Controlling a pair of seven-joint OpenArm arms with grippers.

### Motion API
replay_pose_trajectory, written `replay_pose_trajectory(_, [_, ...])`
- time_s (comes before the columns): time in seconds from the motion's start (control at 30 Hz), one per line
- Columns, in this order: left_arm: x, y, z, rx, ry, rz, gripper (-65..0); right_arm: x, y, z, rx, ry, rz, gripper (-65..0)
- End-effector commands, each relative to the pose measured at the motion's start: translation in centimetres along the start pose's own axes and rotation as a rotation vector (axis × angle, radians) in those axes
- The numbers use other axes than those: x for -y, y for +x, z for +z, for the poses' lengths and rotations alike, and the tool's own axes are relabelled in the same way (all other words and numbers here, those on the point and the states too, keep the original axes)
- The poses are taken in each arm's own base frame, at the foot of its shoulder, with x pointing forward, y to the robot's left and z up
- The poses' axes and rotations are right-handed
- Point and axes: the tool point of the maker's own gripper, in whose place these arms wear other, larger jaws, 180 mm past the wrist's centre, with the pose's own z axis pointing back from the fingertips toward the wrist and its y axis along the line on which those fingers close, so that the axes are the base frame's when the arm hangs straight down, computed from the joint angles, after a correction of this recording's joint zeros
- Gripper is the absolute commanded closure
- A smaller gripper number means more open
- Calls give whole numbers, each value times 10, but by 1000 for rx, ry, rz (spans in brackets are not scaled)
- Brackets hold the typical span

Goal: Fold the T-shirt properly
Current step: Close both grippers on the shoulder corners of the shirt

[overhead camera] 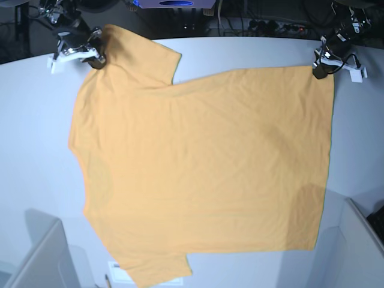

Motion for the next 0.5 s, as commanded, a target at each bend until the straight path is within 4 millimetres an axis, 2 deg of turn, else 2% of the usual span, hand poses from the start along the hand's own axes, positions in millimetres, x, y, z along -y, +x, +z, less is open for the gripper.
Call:
replay_pose_trajectory(0.0, [2, 10, 7, 24, 6, -45, 0, -6, 10, 7, 39, 18, 22, 0])
replay_pose_trajectory(0.2, [16, 24, 13, 54, 49, -195, 0, -21, 25, 11, 81, 48, 56, 0])
replay_pose_trajectory(0.37, [33, 43, 13, 108, 20, -226, 0, -36, 43, 5, 123, 85, 73, 0])
replay_pose_trajectory(0.47, [38, 49, 10, 122, 10, -225, 0, -46, 55, 1, 150, 110, 78, 0])
